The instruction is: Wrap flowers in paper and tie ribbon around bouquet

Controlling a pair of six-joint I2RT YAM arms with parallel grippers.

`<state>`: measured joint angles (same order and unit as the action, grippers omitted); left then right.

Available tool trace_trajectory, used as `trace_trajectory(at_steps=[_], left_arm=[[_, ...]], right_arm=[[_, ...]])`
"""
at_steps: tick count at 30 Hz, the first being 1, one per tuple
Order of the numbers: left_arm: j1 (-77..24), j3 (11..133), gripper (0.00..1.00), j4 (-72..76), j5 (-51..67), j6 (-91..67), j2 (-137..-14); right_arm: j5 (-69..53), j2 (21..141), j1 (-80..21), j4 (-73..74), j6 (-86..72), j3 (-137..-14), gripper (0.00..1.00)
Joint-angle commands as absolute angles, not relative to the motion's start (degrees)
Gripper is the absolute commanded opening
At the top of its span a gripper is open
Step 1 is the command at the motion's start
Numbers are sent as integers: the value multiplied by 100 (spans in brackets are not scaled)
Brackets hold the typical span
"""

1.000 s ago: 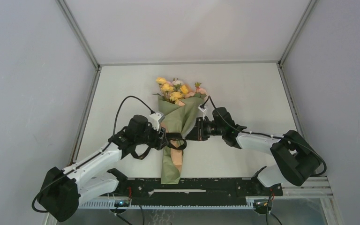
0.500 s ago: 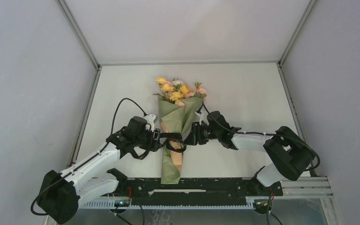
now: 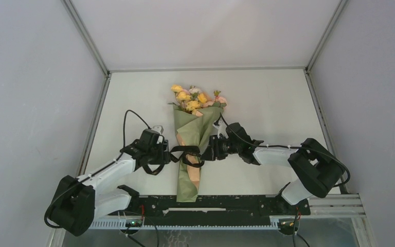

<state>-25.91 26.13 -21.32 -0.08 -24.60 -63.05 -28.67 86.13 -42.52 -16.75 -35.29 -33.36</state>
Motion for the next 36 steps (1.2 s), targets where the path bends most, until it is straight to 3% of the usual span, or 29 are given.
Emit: trace_trajectory(at_steps=[1,9,12,24,32,36], left_arm=[[-2549,2381,55,-2276,-44,-2683,-6610],[-2549,2349,1,-2199,338,-2543,-6618],[-2551,2347,0,-2181,433,-2489,-6566],[-2821,2948,0,-2686,1399,-1774,-5852],[-3874,2976,0,-2588,2324,-1272,-4675],[-4018,3020,0,-2385,2640,-1142,-4764]], right_arm=[[-3005,8800,-4292,-2166,-3564,-3480,48],[-3074,8984,-4264,-2426,-3646,-3476,44],[-3056,8974,-4271,-2433,-3630,-3480,40],[-2927,8721,-4247,-2188,-3476,-3552,2],[-2740,7916,-4665,-466,-2692,-4643,0],[-2737,8137,-4832,-184,-2747,-5288,0]])
